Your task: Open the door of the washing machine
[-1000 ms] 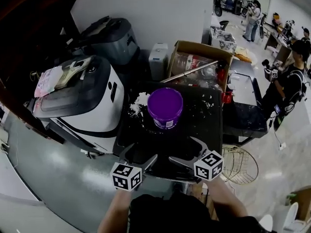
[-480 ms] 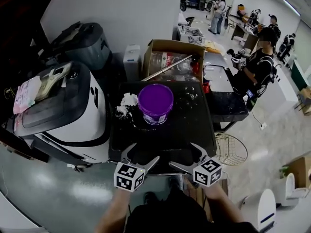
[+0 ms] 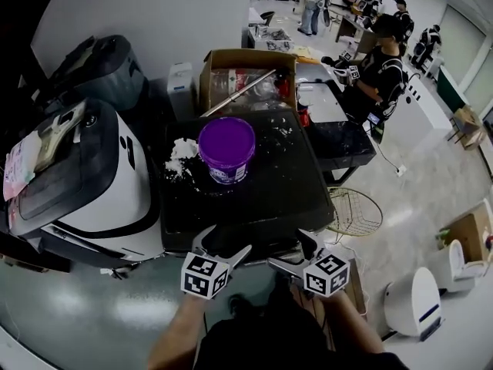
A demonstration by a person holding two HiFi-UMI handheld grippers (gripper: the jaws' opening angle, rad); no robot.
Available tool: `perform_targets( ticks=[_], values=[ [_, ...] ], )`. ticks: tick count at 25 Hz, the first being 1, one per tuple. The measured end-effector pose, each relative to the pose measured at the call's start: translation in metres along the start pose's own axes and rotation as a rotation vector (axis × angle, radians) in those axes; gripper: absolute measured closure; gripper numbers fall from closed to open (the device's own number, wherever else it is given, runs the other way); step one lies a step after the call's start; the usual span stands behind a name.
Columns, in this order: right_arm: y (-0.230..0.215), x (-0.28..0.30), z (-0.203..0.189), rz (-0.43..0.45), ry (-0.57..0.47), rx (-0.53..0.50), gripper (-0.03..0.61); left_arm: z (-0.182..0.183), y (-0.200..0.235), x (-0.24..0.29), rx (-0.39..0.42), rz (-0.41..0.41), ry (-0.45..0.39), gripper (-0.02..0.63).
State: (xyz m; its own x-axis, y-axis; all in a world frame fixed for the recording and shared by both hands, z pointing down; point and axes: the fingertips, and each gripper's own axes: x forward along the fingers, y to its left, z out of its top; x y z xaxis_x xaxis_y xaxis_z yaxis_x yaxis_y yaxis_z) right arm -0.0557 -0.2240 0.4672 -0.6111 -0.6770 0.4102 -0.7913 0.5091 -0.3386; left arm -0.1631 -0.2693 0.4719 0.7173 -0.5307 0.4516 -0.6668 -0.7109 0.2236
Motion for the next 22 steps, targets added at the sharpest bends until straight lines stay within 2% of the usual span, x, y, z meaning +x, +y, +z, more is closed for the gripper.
perform_targets(
  ticks=[4, 8, 15, 22],
  values=[
    [-0.009, 0.002, -0.019, -0.001, 0.043, -0.005, 0.061, -0.013, -0.002, 0.016, -0.019, -0.015, 0.023, 0.172],
    [-0.019, 0.003, -0.038, -0.03, 0.084, -0.006, 0.064, -0.028, -0.012, 0.025, -0.003, -0.055, 0.05, 0.172],
    [-0.011, 0.006, -0.088, -0.063, 0.141, 0.045, 0.071, -0.076, -0.022, 0.019, -0.021, -0.103, 0.114, 0.176],
    [-0.027, 0.005, -0.131, -0.117, 0.19, 0.09, 0.128, -0.129, -0.045, 0.021, -0.037, -0.142, 0.216, 0.189]
  ],
)
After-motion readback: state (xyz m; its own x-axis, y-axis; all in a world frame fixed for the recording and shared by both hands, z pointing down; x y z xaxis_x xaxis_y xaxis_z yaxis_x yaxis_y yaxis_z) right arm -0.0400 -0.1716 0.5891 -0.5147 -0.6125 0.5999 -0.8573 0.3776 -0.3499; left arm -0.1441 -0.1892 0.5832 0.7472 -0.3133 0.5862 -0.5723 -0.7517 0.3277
